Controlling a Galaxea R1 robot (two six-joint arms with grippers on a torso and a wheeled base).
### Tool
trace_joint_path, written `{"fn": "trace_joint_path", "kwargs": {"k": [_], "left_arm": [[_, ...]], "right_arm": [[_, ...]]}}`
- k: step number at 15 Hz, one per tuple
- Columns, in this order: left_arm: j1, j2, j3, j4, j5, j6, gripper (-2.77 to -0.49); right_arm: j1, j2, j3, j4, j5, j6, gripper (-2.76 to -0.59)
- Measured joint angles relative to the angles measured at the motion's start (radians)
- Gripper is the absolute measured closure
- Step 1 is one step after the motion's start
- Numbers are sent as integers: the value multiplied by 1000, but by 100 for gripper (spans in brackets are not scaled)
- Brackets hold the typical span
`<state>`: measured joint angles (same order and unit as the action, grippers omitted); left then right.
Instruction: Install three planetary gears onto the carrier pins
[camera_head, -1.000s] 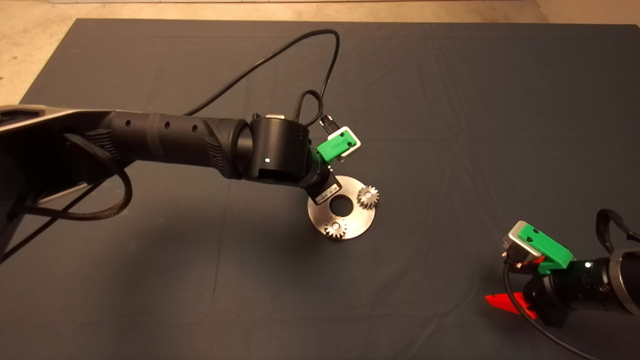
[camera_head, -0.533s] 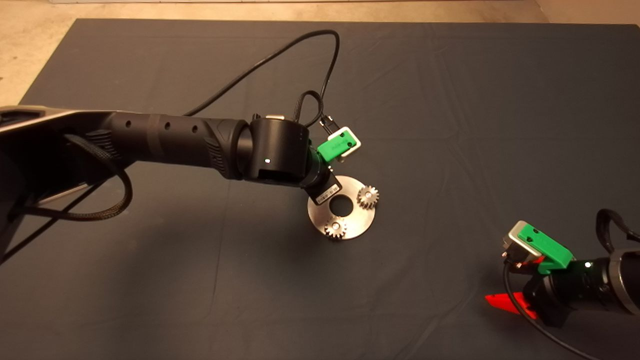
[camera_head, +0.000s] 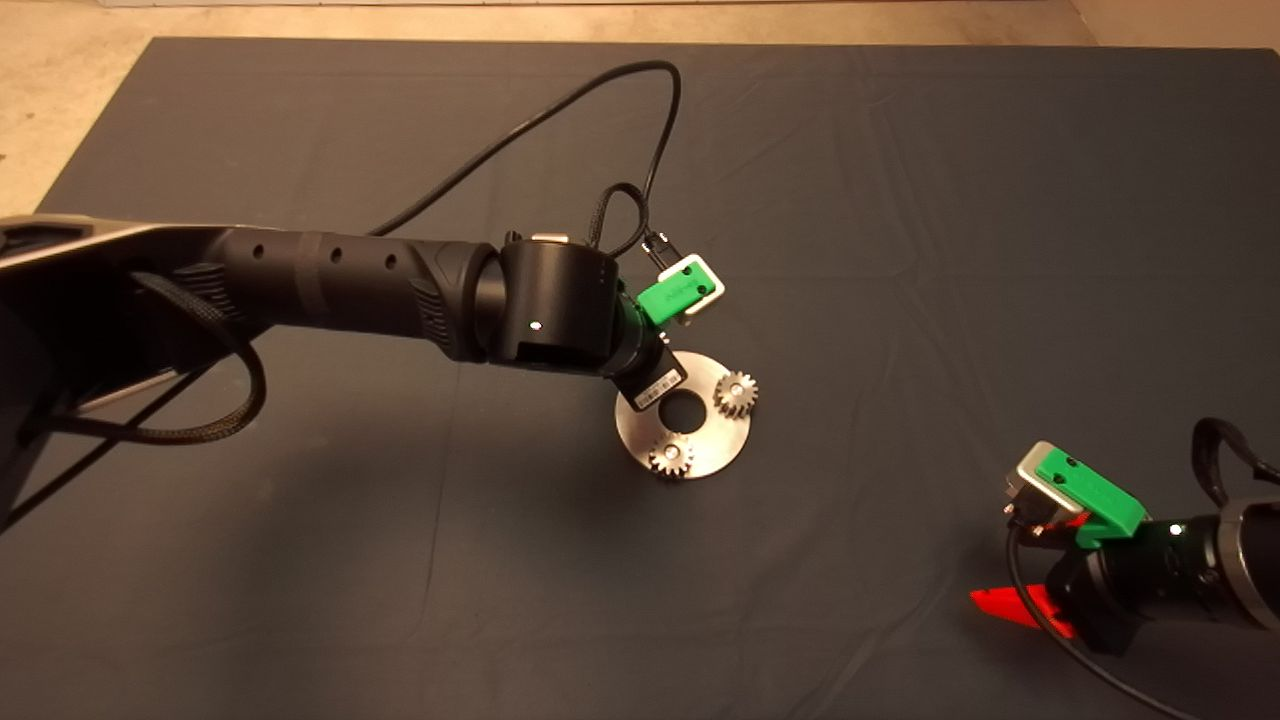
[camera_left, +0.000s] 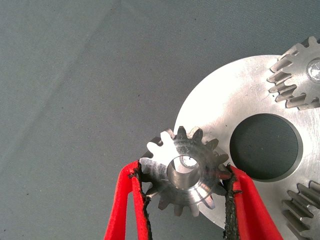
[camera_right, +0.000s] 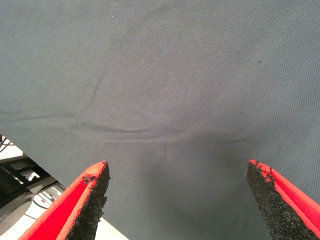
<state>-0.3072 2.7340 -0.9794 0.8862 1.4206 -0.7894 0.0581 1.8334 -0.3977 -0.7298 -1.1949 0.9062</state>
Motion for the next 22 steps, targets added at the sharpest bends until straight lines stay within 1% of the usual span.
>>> {"fn": "trace_joint_path", "kwargs": {"k": [3, 5, 6, 7, 8, 11, 15, 19, 22], "left_arm": [[0, 0, 0, 1, 0, 0, -55], [3, 0, 0, 10, -1, 0, -55], [11, 0, 0, 20, -3, 0, -55], [27, 0, 0, 22, -11, 0, -55], [36, 0, 0, 23, -16, 0, -55], [35, 0, 0, 38, -16, 0, -55], [35, -6, -1, 41, -18, 0, -54], [35, -7, -1, 64, -18, 0, -54], [36, -6, -14, 68, -19, 0, -54]], "right_arm": [[0, 0, 0, 0, 0, 0, -202], [0, 0, 0, 0, 0, 0, -202], [0, 0, 0, 0, 1, 0, -202], [0, 0, 0, 0, 0, 0, -202], [0, 0, 0, 0, 1, 0, -202], [0, -3, 0, 0, 2, 0, -202], [0, -3, 0, 0, 2, 0, -202], [0, -3, 0, 0, 2, 0, -202], [0, -3, 0, 0, 2, 0, -202]]}}
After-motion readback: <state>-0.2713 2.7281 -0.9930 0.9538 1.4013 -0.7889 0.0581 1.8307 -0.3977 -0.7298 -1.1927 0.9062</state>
